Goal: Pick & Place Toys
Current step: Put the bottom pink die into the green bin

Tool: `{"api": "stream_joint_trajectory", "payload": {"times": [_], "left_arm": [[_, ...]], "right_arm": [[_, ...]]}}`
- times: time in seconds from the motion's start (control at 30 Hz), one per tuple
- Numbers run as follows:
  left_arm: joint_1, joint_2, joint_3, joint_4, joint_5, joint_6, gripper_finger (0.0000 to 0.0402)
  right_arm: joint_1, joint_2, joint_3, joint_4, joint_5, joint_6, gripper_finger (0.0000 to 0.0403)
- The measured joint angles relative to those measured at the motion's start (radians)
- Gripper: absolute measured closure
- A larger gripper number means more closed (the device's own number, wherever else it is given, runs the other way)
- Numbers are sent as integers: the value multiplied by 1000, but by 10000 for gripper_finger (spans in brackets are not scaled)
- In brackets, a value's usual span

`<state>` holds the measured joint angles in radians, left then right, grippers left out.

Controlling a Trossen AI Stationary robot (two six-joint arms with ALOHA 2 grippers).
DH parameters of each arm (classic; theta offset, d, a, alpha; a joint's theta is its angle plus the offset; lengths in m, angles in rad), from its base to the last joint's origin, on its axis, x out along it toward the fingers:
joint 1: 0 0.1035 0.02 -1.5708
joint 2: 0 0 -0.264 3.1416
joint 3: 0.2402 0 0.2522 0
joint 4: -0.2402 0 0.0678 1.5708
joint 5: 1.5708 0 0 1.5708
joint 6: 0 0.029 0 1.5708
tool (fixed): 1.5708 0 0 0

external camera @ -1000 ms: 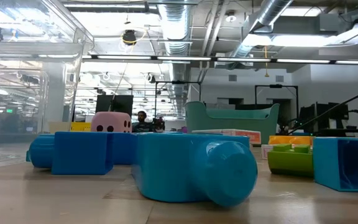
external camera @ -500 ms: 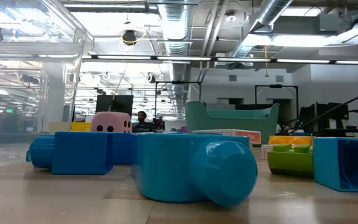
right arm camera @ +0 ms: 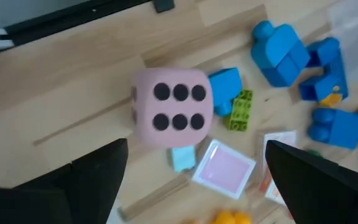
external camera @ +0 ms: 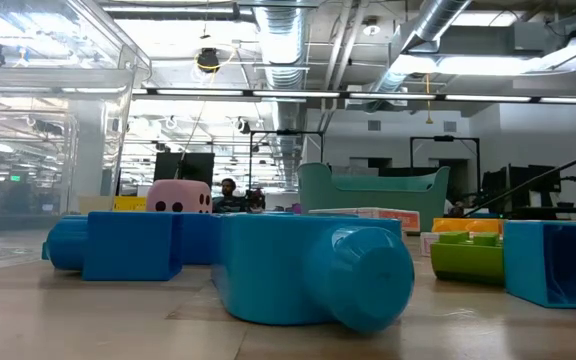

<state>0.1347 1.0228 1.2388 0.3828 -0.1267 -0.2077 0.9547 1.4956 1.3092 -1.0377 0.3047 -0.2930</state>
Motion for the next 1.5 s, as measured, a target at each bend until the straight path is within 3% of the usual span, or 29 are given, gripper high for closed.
{"api": "stream_joint_trajectory", "payload": {"times": [0.47, 0.8, 1.07, 1.5], "left_arm": [[-34, 29, 0, 78, -4, 0, 5], [-34, -23, 0, 39, -3, 0, 5], [-34, -69, 0, -47, -3, 17, 5], [-34, -74, 0, -62, -2, 17, 5]], "right_arm": [[-80, 111, -21, 133, -49, -95, 30], [-153, 222, 86, 132, -149, -84, 30], [-158, 227, 95, 123, -283, 18, 30], [-187, 192, -34, 286, -283, 9, 30]]}}
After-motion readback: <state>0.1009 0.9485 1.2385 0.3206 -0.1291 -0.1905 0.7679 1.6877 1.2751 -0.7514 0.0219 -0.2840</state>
